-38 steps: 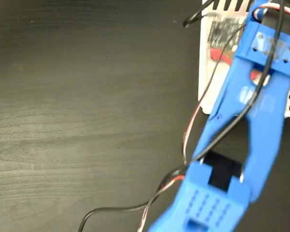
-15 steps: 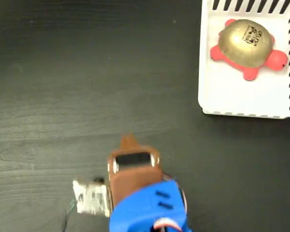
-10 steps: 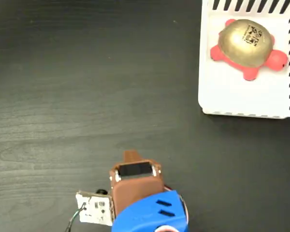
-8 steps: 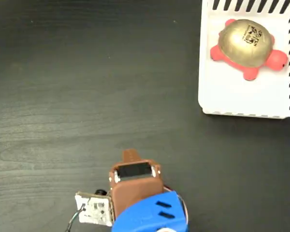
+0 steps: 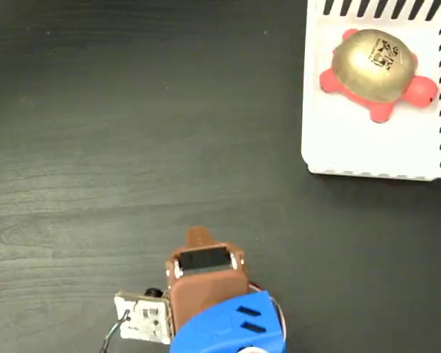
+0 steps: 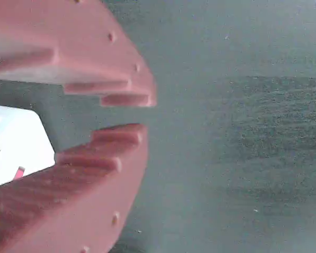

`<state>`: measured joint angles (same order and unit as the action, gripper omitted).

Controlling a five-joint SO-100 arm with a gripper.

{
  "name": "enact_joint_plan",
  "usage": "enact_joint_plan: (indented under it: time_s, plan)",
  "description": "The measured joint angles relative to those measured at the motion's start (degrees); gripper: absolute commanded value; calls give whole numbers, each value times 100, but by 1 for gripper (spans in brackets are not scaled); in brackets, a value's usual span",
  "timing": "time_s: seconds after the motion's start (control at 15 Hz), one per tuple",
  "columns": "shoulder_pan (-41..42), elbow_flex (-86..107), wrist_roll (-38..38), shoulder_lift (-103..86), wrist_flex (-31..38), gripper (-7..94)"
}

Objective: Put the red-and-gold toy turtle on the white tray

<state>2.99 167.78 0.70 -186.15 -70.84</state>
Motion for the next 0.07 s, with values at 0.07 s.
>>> enact_joint_plan:
  time_s: [0.07]
  plan:
    - [0, 0, 0, 0, 0, 0]
